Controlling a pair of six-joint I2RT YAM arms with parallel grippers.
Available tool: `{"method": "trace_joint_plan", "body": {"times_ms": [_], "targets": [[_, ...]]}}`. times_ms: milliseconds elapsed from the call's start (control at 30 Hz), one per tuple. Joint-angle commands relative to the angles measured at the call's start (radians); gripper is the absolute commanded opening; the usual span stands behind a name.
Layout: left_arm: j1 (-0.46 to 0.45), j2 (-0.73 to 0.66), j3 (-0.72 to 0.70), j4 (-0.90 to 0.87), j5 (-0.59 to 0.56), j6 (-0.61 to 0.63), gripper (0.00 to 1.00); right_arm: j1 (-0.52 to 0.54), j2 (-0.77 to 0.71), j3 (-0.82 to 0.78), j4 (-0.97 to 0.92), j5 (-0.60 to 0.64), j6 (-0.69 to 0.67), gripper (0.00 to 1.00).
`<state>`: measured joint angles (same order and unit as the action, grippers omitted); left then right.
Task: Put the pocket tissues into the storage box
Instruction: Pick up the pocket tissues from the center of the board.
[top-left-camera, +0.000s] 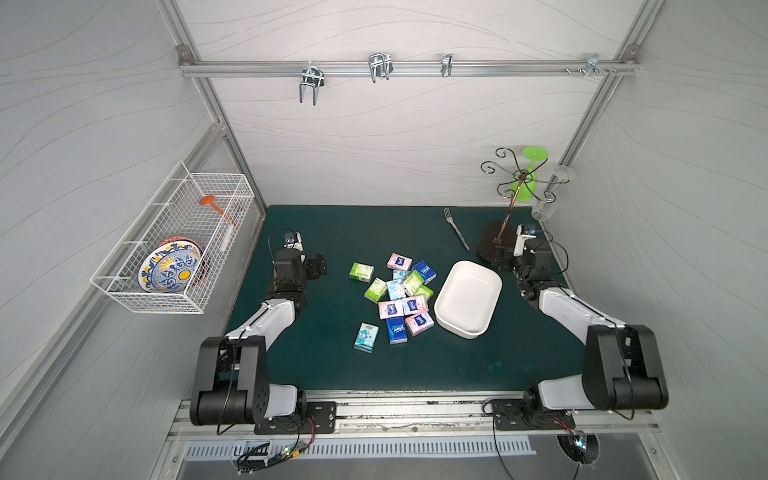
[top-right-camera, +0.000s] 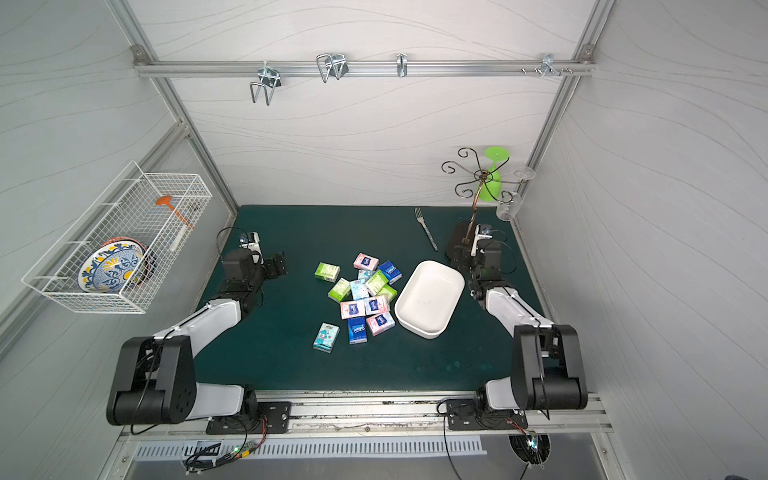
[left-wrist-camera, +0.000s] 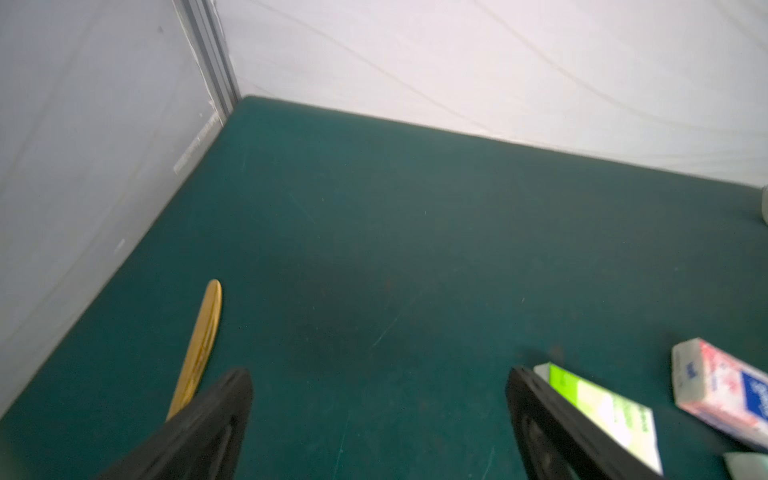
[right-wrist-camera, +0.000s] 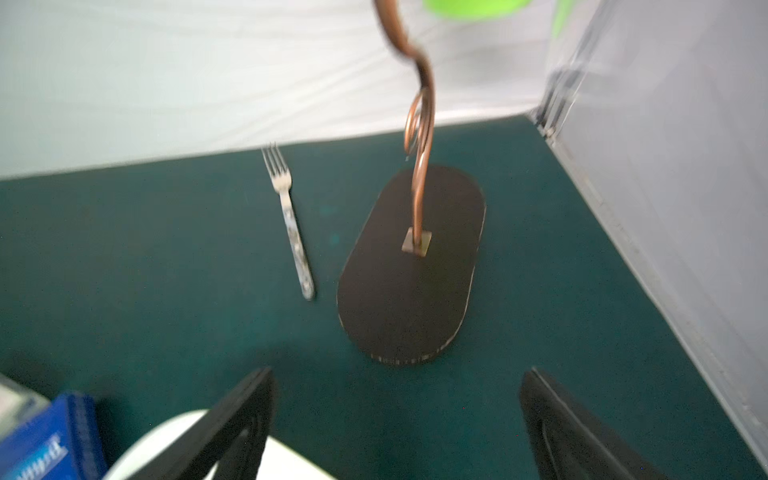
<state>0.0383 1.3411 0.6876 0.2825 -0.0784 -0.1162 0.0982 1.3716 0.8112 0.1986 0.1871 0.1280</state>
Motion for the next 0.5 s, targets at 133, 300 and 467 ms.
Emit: {"method": "trace_joint_plan", "body": {"times_ms": [133, 300, 467], "targets": [[-0.051, -0.01, 0.19, -0.433, 0.001, -0.248, 1.0, 0.25, -0.055, 0.226, -0.588, 0.09, 0.161, 0.94], [-0.123, 0.012, 0.239, -0.615, 0.048, -0.383, 1.0, 0.484, -0.009, 0.292, -0.784, 0.069, 0.301, 0.88], [-0.239, -0.003, 0.215, -0.71, 0.095, -0.444, 0.99, 0.583, -0.014, 0.235, -0.846, -0.043, 0.491, 0.85]]}}
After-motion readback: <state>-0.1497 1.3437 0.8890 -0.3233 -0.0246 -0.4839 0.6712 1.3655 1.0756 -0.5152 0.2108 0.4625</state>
